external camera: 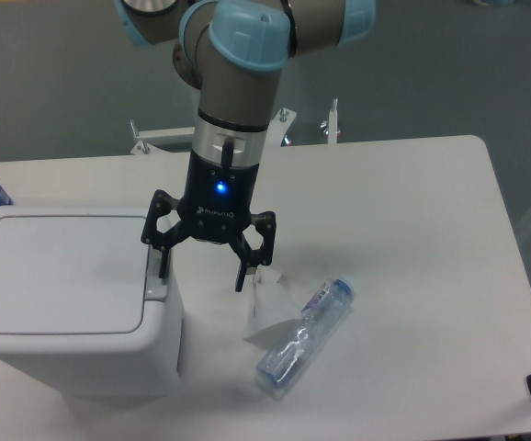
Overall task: Open the trash can
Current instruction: 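Press down on the grey lid button with the gripper finger, then lift the gripper up and away from the opened trash can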
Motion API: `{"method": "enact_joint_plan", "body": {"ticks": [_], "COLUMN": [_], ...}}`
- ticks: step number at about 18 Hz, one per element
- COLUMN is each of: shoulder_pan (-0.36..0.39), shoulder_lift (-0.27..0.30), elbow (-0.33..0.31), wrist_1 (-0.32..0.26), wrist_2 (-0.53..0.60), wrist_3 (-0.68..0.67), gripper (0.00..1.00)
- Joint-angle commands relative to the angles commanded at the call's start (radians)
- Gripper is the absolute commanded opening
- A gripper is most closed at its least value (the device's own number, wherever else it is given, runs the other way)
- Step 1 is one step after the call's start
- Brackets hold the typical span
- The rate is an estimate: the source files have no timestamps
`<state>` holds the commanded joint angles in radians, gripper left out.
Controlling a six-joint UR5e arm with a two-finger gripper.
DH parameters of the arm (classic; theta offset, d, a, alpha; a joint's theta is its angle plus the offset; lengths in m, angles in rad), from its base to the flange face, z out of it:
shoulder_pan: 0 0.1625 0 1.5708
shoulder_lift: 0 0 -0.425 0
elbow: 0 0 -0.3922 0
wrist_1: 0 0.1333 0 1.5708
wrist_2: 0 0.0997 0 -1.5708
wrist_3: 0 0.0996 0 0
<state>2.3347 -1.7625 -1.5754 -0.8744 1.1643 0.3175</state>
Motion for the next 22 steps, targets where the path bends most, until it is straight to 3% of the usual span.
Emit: {"method": "enact_joint_plan", "body": {"ticks": [11,17,22], "shoulder_pan": [0.003,0.104,0.167], "shoulder_lift": [0.003,-0.011,-0.074], "elbow": [0.018,0.021,0.025], "wrist_1": [0.0,0.009,0.015], "wrist_2": [0.0,0.067,0.145], "wrist_3": [0.0,0.034,0.155], "gripper": [1.0,1.0,1.0]}}
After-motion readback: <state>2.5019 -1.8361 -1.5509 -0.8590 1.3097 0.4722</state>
